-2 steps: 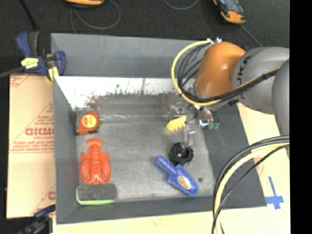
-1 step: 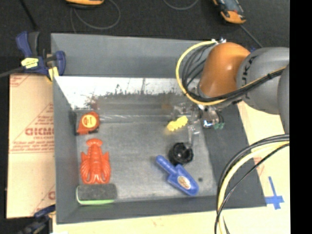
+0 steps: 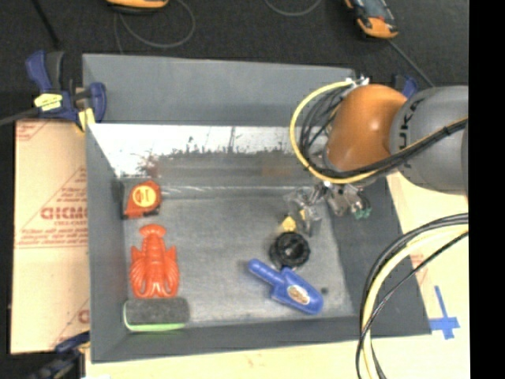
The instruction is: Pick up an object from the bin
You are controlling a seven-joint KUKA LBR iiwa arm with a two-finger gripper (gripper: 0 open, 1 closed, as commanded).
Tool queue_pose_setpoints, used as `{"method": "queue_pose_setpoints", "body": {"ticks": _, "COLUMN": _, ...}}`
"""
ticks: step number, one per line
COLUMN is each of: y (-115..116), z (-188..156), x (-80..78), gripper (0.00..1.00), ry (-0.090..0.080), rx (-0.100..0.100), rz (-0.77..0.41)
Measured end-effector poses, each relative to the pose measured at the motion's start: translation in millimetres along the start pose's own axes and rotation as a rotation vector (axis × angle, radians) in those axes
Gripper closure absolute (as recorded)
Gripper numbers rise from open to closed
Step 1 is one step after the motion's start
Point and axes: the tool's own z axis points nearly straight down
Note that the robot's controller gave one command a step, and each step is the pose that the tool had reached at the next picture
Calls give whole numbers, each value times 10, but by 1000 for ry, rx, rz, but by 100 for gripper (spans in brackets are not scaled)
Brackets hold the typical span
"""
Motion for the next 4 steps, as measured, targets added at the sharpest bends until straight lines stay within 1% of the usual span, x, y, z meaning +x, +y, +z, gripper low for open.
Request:
{"method": "queue_pose_setpoints", "body": {"ticks": 1, "y": 25, "z": 73, "x": 50, "gripper": 0, "ry": 15, "rx": -7, "rz": -2}}
{"method": "queue_pose_setpoints", "body": {"ticks": 2, "y": 28, "z": 82, "x": 58, "gripper": 100, "ry": 18, "rx": -8, "rz": -3}}
{"method": "queue_pose_setpoints", "body": {"ticks": 3, "y": 31, "z": 85, "x": 59, "gripper": 0, "ry": 19, "rx": -8, "rz": -3}}
{"method": "queue_pose_setpoints", "body": {"ticks": 4, "y": 31, "z": 89, "x": 65, "gripper": 100, "ry": 20, "rx": -9, "rz": -4}}
